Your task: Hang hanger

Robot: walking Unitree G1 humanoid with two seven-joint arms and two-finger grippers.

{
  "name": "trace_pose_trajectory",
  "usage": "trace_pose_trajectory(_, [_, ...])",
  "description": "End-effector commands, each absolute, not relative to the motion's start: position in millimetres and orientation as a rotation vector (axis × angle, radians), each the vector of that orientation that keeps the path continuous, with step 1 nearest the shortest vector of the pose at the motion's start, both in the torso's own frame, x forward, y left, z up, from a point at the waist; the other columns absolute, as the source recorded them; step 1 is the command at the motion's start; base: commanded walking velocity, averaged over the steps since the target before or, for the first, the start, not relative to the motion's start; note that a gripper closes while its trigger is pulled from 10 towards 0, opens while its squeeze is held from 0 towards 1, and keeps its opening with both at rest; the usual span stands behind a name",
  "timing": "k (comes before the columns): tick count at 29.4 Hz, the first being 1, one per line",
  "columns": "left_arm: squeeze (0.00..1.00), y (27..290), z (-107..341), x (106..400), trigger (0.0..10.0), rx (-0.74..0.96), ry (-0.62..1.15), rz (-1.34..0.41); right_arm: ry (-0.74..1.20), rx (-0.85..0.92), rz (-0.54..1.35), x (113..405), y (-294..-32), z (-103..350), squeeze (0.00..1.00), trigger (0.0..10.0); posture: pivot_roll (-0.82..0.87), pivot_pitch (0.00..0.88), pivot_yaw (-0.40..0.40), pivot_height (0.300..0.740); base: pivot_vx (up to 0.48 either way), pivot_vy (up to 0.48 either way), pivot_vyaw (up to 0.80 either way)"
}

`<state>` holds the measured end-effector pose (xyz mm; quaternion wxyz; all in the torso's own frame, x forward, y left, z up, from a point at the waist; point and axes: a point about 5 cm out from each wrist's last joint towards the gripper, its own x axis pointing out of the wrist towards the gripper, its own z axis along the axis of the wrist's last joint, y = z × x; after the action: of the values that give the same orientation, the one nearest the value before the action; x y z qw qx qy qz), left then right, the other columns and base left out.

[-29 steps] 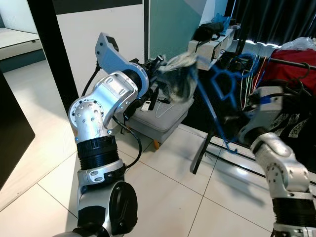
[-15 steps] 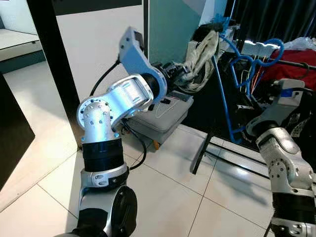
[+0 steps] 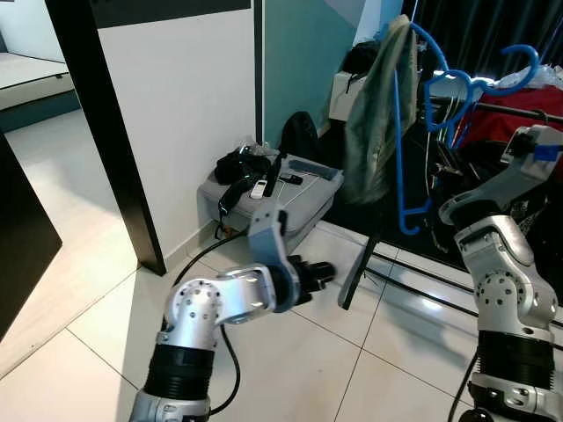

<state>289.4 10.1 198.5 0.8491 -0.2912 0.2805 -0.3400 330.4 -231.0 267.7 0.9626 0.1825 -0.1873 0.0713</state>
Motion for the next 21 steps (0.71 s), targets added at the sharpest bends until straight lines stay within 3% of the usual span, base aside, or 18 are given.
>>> trace_pose_trajectory(1, [1.0,5,202,287,10.0,-0.6,0.573,-0.747,-0.424,0.377,0.172,327,-229,277,0.0,10.0,-0.04,0.0,-0.012,0.74,0.0,0.0,0.0])
trace_pose_trajectory(4, [1.0,9,200,279,10.0,-0.431,0.525,-0.828,-0.432,0.409,0.233,325,-226,278,0.0,10.0,-0.04,0.0,-0.01,0.74,0.0,0.0,0.0])
trace_pose_trajectory(7, [1.0,16,203,282,10.0,-0.382,0.471,-0.805,-0.424,0.414,0.303,322,-220,278,0.0,10.0,-0.04,0.0,-0.01,0.74,0.0,0.0,0.0])
trace_pose_trajectory(9, [1.0,39,225,304,10.0,-0.401,0.256,-0.603,-0.39,0.43,0.452,313,-210,273,0.0,10.0,-0.03,0.0,-0.014,0.74,0.0,0.0,0.0])
trace_pose_trajectory(13, [0.99,63,245,322,10.0,-0.403,0.073,-0.401,-0.359,0.424,0.509,306,-209,265,0.0,10.0,-0.03,0.0,-0.015,0.74,0.0,0.0,0.0])
trace_pose_trajectory(14, [0.81,73,255,325,10.0,-0.421,0.01,-0.342,-0.358,0.425,0.509,303,-212,262,0.0,10.0,-0.04,0.0,-0.013,0.74,0.0,0.0,0.0])
trace_pose_trajectory(15, [0.0,84,264,326,10.0,-0.443,-0.034,-0.294,-0.363,0.436,0.506,300,-216,259,0.0,10.0,-0.04,0.0,-0.011,0.74,0.0,0.0,0.0])
trace_pose_trajectory(17, [0.0,102,274,328,10.0,-0.485,-0.088,-0.203,-0.37,0.454,0.525,295,-220,254,0.0,10.0,-0.04,0.0,-0.013,0.74,0.0,0.0,0.0])
trace_pose_trajectory(21, [0.0,113,277,328,10.0,-0.521,-0.106,-0.145,-0.343,0.444,0.573,291,-216,246,0.0,10.0,-0.03,0.0,-0.015,0.74,0.0,0.0,0.0])
